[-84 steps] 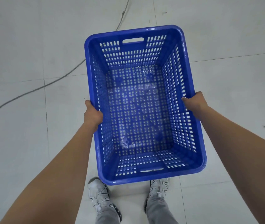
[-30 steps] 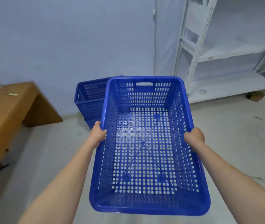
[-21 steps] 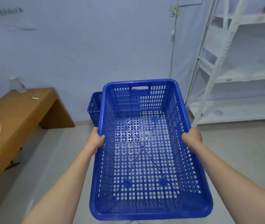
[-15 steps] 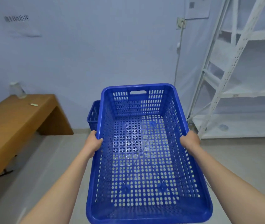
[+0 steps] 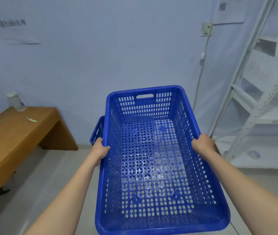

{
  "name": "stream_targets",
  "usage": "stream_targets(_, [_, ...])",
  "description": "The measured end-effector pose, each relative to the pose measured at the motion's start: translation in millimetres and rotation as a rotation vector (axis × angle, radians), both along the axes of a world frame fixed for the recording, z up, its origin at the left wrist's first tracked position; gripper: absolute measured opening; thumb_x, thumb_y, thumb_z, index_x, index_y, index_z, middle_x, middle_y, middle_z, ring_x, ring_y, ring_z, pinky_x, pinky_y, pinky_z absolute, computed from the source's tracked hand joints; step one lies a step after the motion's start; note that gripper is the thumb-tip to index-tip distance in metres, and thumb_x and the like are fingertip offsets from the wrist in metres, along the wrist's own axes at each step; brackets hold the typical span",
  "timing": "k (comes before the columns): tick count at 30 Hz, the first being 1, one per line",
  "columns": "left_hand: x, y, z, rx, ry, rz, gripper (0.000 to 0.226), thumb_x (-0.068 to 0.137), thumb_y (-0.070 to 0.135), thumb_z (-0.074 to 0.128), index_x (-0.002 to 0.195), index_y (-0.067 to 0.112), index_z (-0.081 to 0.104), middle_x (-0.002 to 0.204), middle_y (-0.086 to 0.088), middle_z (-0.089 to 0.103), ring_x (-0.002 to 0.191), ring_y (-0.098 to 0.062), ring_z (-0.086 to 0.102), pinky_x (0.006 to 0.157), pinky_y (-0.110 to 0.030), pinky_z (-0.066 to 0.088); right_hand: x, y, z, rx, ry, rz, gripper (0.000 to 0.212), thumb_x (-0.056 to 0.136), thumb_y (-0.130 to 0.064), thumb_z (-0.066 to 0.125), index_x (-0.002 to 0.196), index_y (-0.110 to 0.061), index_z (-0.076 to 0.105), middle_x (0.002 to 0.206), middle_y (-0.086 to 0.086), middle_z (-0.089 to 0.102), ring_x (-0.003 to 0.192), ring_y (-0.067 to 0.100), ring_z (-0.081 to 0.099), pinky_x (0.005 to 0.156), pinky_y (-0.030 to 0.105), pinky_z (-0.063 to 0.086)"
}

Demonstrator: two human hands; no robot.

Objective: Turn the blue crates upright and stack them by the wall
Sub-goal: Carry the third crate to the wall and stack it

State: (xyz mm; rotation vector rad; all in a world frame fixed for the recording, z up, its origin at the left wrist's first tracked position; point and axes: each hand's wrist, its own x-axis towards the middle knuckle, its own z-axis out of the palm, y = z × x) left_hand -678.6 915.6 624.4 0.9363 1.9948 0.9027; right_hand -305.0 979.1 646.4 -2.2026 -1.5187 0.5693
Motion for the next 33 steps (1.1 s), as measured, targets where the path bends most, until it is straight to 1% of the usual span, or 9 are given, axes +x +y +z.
stream_targets(2, [1.2,24.1,2.7,-0.007,-0.001,0.028,0.019,0.098,0.009,0.052,0.114,0.015,0.046,0.111,-0.009,0.059,0.091,-0.027,0.061,0.063,-0.035,0.052,-3.2,40.5,-2.5,0.026,0.018,0.029,0.003,0.087,-0.007,0.050,0.087,-0.005,0.051,0.081,0.009,0.057,0.069,0.026,0.052,0.057,0.028,0.042])
stream_targets(5, [2.7,62.7,4.5,-0.032,-0.005,0.086,0.021,0.097,0.012,0.053,0.117,0.016,0.046,0.116,-0.009,0.060,0.098,-0.029,0.063,0.075,-0.043,0.056,-7.6,106.9,-3.7,0.018,0.043,0.091,0.004,0.086,-0.007,0.051,0.089,-0.005,0.051,0.071,0.004,0.049,0.074,0.029,0.058,0.066,0.038,0.054])
stream_targets(7, [3.6,86.2,7.2,-0.060,-0.007,0.128,0.025,0.098,0.011,0.052,0.122,0.014,0.045,0.115,-0.009,0.058,0.097,-0.028,0.062,0.069,-0.041,0.055,-13.3,150.9,-2.0,0.003,0.042,0.151,0.003,0.086,-0.007,0.050,0.088,-0.006,0.051,0.074,0.006,0.052,0.078,0.030,0.060,0.070,0.039,0.057])
stream_targets(9, [4.3,108.1,9.6,-0.081,-0.015,0.175,0.024,0.099,0.011,0.052,0.122,0.014,0.046,0.114,-0.009,0.057,0.096,-0.028,0.061,0.068,-0.042,0.055,-18.9,189.4,1.8,-0.011,0.048,0.204,0.002,0.086,-0.007,0.049,0.088,-0.006,0.050,0.078,0.008,0.054,0.079,0.030,0.060,0.070,0.039,0.056])
stream_targets(11, [1.0,128.6,9.7,-0.102,-0.015,0.221,0.024,0.098,0.013,0.052,0.121,0.014,0.045,0.116,-0.011,0.057,0.096,-0.029,0.062,0.076,-0.047,0.057,-26.1,227.3,5.6,-0.016,0.043,0.268,0.004,0.086,-0.005,0.048,0.089,-0.006,0.050,0.079,0.007,0.054,0.075,0.028,0.058,0.064,0.036,0.052])
stream_targets(16, [-13.5,166.1,6.0,-0.128,-0.055,0.327,0.030,0.097,0.012,0.053,0.126,0.012,0.044,0.120,-0.013,0.059,0.086,-0.024,0.062,0.063,-0.042,0.054,-62.5,311.1,13.3,-0.026,-0.017,0.393,0.009,0.084,-0.004,0.049,0.093,-0.005,0.052,0.081,0.007,0.055,0.075,0.027,0.059,0.061,0.034,0.050])
stream_targets(23, [-54.9,208.0,-12.1,-0.150,-0.138,0.438,0.024,0.097,0.012,0.053,0.120,0.012,0.045,0.117,-0.015,0.059,0.097,-0.031,0.062,0.081,-0.051,0.056,-136.4,400.9,8.9,-0.044,-0.123,0.563,0.010,0.084,-0.006,0.051,0.094,-0.007,0.053,0.085,0.008,0.056,0.071,0.026,0.055,0.050,0.027,0.037])
stream_targets(29, [-84.3,236.1,-11.4,-0.123,-0.144,0.514,0.025,0.097,0.008,0.050,0.121,0.009,0.047,0.103,-0.014,0.061,0.078,-0.025,0.060,0.061,-0.040,0.052,-196.3,459.9,5.7,-0.058,-0.142,0.662,0.010,0.083,-0.005,0.051,0.093,-0.004,0.052,0.081,0.009,0.055,0.061,0.023,0.052,0.046,0.025,0.037])
stream_targets(33, [-89.8,257.5,-10.8,-0.103,-0.105,0.565,0.019,0.096,0.006,0.048,0.114,0.011,0.049,0.100,-0.015,0.060,0.072,-0.024,0.056,0.064,-0.039,0.051,-221.1,499.5,-2.5,-0.076,-0.132,0.705,0.013,0.082,-0.005,0.053,0.095,-0.002,0.053,0.078,0.009,0.054,0.069,0.028,0.057,0.050,0.027,0.040])
